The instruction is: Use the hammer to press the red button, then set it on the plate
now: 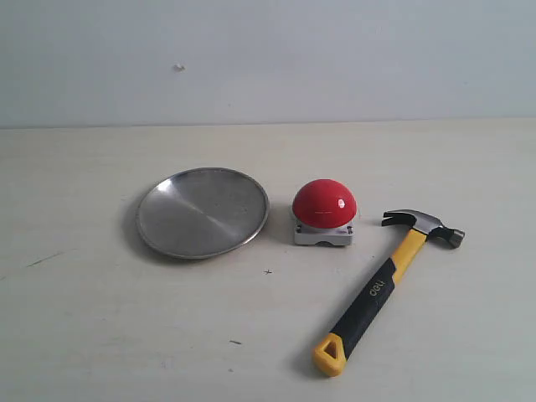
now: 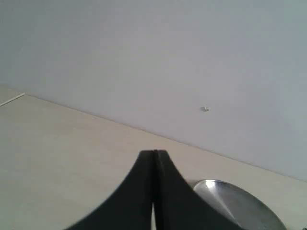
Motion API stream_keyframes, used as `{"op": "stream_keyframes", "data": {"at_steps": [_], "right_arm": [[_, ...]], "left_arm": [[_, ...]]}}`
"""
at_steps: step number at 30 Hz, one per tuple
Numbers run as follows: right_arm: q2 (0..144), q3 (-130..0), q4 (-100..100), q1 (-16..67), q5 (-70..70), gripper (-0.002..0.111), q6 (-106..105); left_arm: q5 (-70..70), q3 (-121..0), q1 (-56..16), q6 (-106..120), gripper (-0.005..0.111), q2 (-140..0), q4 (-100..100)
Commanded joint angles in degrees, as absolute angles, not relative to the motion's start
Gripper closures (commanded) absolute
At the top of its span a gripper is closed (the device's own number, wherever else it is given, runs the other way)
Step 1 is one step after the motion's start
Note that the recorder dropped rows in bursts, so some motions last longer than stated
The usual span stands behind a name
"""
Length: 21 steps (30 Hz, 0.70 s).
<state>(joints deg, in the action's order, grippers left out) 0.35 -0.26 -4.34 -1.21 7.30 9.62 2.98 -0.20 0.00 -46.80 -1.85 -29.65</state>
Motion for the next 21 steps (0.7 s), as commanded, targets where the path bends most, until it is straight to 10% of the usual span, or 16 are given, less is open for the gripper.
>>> {"op": "stream_keyframes", "data": {"at_steps": [1, 21], "right_arm": [[0.00, 0.00, -4.35, -5.26, 7.23, 0.108, 9.70], [0.00, 0.00, -4.35, -7.30, 7.23, 0.108, 9.70]], "left_arm": [[2.83, 0.00, 0.05, -46.90, 0.107, -1.41, -29.74], [2.83, 0.00, 0.05, -46.90, 0.107, -1.41, -29.74]]}}
